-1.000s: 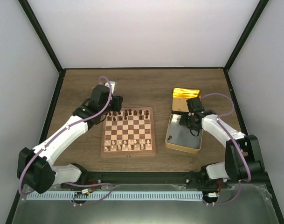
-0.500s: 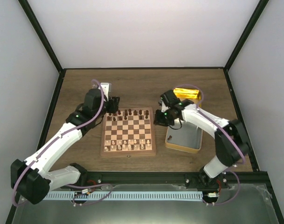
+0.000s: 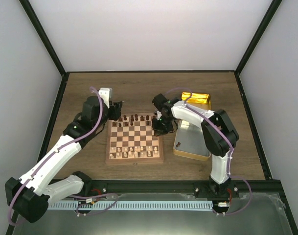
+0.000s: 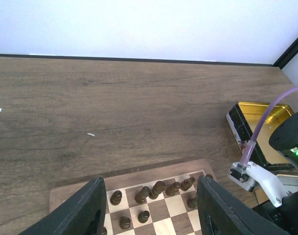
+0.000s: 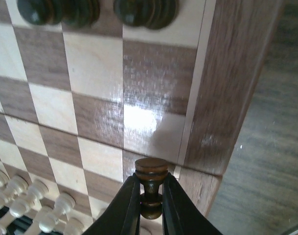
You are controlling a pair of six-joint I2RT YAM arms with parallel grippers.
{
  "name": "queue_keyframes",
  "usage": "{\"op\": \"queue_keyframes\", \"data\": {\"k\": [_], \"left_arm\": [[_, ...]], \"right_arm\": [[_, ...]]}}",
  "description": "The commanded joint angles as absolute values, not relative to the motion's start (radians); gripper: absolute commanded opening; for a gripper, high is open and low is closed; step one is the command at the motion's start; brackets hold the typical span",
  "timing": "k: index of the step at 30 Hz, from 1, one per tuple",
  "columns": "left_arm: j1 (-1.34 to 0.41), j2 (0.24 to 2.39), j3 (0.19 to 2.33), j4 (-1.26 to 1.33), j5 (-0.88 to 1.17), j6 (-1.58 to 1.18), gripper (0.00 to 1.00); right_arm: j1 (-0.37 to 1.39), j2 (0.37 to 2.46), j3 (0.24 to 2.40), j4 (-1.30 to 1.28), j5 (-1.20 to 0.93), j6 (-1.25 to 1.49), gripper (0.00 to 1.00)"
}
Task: Set up the chess pieces on the board
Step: Place the chess piece on the chessboard.
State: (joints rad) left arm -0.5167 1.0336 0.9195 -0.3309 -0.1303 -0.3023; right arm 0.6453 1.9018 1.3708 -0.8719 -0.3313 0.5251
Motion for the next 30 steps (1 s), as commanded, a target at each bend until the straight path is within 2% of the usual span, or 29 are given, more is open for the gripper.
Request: {"op": "queue_keyframes", "data": {"k": [1, 12, 30], "left_arm": [[-0.512, 1.016, 0.904, -0.319, -0.142, -0.290, 0.53], [-0.512, 0.993, 0.880, -0.308, -0.154, -0.297, 0.54], [-0.512, 0.996, 0.868, -0.293, -0.155, -0.304, 0.55]], "right_arm": [[0.679, 1.924, 1.445, -1.013, -0.340, 0.494, 0.06], [0.706, 1.945, 1.471, -1.146, -0.310, 0.459, 0.07], [0.707, 2.000, 1.530, -1.137, -0.261, 0.465, 0.14]]}}
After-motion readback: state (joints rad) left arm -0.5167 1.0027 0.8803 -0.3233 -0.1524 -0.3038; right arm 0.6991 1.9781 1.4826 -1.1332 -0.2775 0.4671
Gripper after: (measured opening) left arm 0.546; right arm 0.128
